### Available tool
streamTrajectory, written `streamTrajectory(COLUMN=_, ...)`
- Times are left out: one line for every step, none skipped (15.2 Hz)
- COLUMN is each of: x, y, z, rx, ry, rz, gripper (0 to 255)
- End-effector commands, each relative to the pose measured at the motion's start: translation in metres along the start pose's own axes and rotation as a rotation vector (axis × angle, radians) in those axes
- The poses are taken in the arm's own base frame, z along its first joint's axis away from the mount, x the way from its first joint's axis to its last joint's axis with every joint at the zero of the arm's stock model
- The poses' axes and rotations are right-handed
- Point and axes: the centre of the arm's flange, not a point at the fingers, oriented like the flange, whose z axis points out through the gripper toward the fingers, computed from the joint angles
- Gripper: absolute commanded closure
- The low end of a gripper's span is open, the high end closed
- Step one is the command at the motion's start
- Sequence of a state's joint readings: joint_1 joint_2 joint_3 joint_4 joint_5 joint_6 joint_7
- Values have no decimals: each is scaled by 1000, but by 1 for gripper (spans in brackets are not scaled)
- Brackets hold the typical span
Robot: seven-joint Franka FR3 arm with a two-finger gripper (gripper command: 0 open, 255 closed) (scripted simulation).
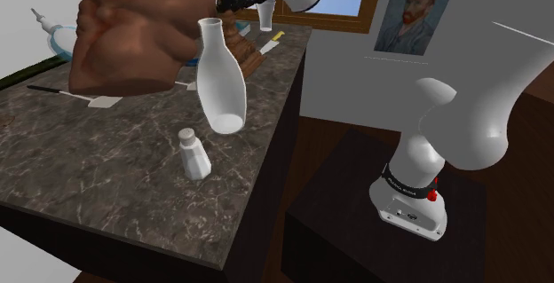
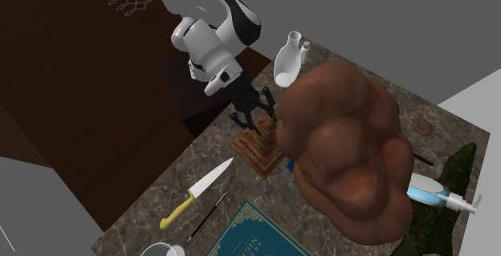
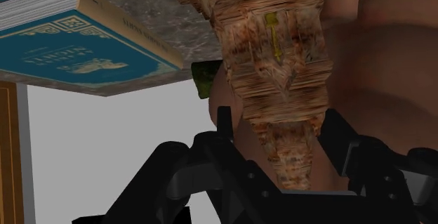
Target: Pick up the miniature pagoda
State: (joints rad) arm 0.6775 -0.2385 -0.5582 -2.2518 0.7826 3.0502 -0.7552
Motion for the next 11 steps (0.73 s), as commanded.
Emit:
streamTrajectory(x=13, y=-4, z=-6, rx=1, ry=7, rz=-1, gripper=255)
streamTrajectory(x=17, y=-5, z=-9, rx=1, ry=7, rz=-1, gripper=255)
streamTrajectory(x=22, y=-6, z=-12, rx=1, ry=7, rz=-1, gripper=255)
streamTrajectory(x=26, y=-7, z=-14, rx=1, ry=7, rz=-1, gripper=255)
streamTrajectory(x=31, y=-8, z=-17, rx=1, ry=7, rz=-1, gripper=255)
streamTrajectory(x=35, y=-9, z=-20, rx=1, ry=7, rz=-1, gripper=255)
streamTrajectory(x=40, y=-10, z=-22, rx=1, ry=7, rz=-1, gripper=255)
streamTrajectory(x=44, y=-11, z=-25, rx=1, ry=7, rz=-1, gripper=255)
streamTrajectory(x=49, y=-11, z=-28, rx=1, ry=7, rz=-1, gripper=255)
streamTrajectory(x=53, y=-12, z=-30, rx=1, ry=7, rz=-1, gripper=255)
streamTrajectory(x=58, y=-13, z=-33, rx=1, ry=7, rz=-1, gripper=255)
